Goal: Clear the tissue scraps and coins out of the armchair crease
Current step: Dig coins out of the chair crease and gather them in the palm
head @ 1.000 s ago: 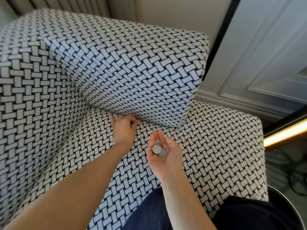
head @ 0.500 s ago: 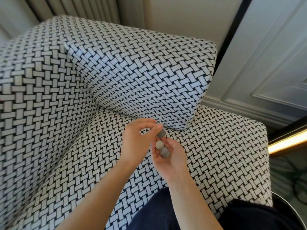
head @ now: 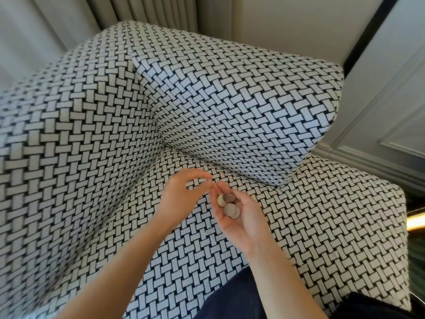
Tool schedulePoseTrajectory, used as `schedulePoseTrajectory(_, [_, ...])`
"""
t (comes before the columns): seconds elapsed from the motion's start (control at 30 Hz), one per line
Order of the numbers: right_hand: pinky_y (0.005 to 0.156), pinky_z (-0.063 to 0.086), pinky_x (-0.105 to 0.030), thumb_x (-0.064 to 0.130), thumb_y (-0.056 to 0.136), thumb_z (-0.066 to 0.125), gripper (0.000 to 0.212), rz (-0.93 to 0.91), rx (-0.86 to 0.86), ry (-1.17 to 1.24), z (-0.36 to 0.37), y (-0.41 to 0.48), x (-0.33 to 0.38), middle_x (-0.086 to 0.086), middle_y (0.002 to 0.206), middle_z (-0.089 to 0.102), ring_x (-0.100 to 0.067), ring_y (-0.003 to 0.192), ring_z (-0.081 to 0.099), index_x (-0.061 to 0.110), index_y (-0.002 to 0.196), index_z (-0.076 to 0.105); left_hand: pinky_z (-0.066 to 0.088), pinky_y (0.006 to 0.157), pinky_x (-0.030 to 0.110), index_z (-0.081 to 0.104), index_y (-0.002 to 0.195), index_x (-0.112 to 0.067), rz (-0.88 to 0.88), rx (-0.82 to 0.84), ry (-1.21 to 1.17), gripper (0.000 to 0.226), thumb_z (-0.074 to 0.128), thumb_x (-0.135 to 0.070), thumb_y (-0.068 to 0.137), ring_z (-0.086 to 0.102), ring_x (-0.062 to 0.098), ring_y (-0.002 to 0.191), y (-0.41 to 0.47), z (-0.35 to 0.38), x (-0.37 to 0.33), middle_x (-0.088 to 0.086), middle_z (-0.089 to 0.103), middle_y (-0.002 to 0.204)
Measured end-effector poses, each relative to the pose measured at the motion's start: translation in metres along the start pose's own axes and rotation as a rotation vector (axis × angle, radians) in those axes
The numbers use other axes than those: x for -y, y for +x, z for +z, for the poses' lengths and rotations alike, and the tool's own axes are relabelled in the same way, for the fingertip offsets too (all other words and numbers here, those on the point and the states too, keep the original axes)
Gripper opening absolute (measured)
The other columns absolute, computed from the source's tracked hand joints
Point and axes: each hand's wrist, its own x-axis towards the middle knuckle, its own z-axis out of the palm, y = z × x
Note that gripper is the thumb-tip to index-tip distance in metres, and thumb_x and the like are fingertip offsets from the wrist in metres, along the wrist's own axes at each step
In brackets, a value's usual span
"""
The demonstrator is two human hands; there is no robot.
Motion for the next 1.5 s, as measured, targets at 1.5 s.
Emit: schedulePoseTrajectory(1.5, [0.098,0.048,-0.036,-0.012,0.089,0.043,0.033,0.053,-0.016,-0.263,-0.003,0.061,-0.055,-0.019,0.118,0.065,-0.027,0.113,0.061,-0.002,0.116,0.059,0.049,0.083,0.035,0.054,0.123,-0.009,-0.015,-0.135,0.663,0.031,0.040,-0.003,0.096,0.055,0.025,0.102,0.072,-0.030,0.100,0.014,0.059,0.113])
